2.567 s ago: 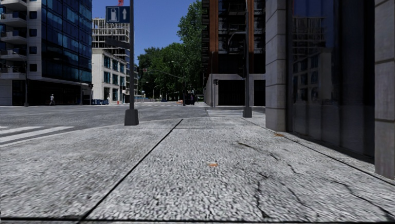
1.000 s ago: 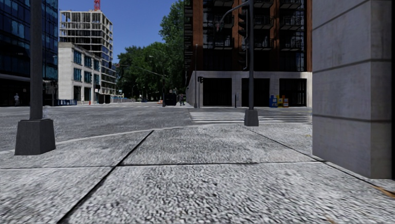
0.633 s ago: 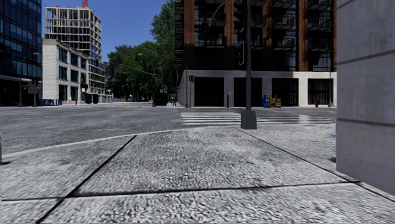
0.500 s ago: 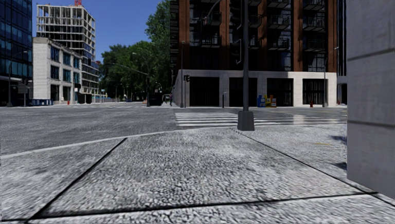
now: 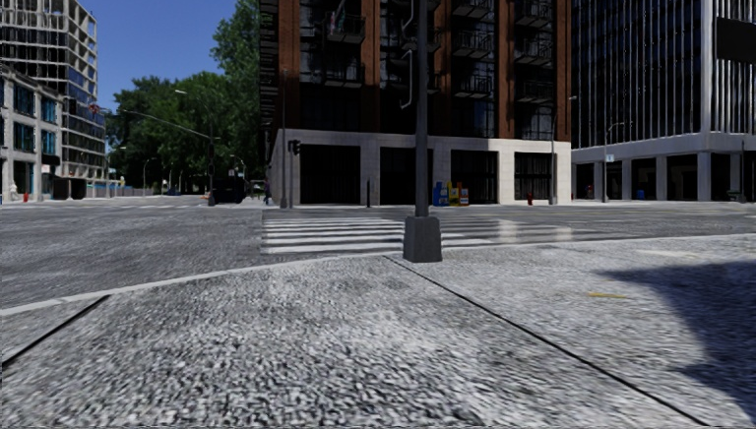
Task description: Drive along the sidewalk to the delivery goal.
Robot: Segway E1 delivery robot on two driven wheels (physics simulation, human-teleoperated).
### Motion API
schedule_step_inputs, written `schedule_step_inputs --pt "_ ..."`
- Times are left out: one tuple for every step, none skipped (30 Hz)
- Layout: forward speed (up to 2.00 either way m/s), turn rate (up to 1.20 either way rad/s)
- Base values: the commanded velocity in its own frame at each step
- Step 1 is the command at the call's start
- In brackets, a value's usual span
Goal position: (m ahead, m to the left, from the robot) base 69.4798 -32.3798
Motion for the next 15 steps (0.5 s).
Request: schedule_step_inputs --pt "2.0 -0.55" --pt "2.0 -0.55" --pt "2.0 -0.55" --pt "2.0 -0.55" --pt "2.0 -0.55" --pt "2.0 -0.55" --pt "2.0 -0.55" --pt "2.0 -0.55" --pt "2.0 -0.55" --pt "2.0 -0.55" --pt "2.0 -0.55" --pt "2.0 -0.55" --pt "2.0 -0.55" --pt "2.0 -0.55" --pt "2.0 -0.55"
